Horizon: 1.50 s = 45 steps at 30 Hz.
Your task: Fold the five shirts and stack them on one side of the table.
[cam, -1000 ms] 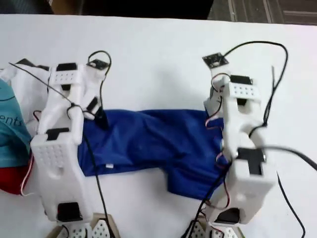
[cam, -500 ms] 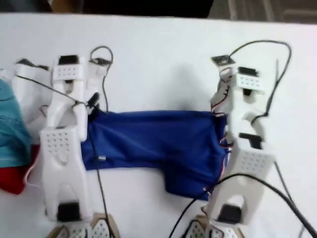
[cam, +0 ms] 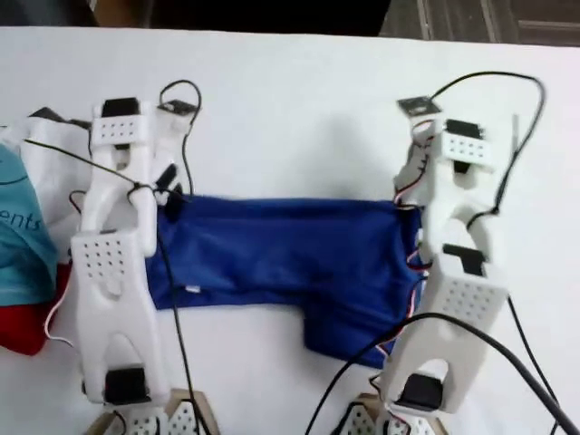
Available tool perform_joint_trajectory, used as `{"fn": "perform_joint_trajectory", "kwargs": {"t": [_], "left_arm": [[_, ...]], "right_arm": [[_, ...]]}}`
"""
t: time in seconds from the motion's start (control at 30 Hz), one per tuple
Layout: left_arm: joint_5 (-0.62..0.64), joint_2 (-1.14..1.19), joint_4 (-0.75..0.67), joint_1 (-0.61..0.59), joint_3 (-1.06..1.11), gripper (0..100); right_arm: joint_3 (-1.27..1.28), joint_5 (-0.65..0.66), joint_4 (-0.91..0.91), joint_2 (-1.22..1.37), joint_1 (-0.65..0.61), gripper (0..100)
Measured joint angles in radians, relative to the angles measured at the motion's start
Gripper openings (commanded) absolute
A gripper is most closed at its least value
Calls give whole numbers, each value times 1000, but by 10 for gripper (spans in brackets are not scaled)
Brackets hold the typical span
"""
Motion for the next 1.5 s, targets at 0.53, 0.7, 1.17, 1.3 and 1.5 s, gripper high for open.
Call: {"fn": "perform_joint_trajectory", "kwargs": {"t": [0.53, 0.7, 1.17, 1.3, 1.5], "left_arm": [[9, -270, 0, 31, 94, 181], [12, -348, 0, 110, 259, 161], [8, -856, -497, 213, 1249, 161], [11, -887, -684, 209, 1464, 161], [-44, -918, -710, 169, 1521, 161]], "right_arm": [[-3, 0, 178, -230, -29, 165], [-3, 0, 163, -230, -28, 115], [459, 181, 100, -555, -87, 116], [744, 204, -55, -628, -87, 116], [984, 207, -160, -704, -87, 116]]}}
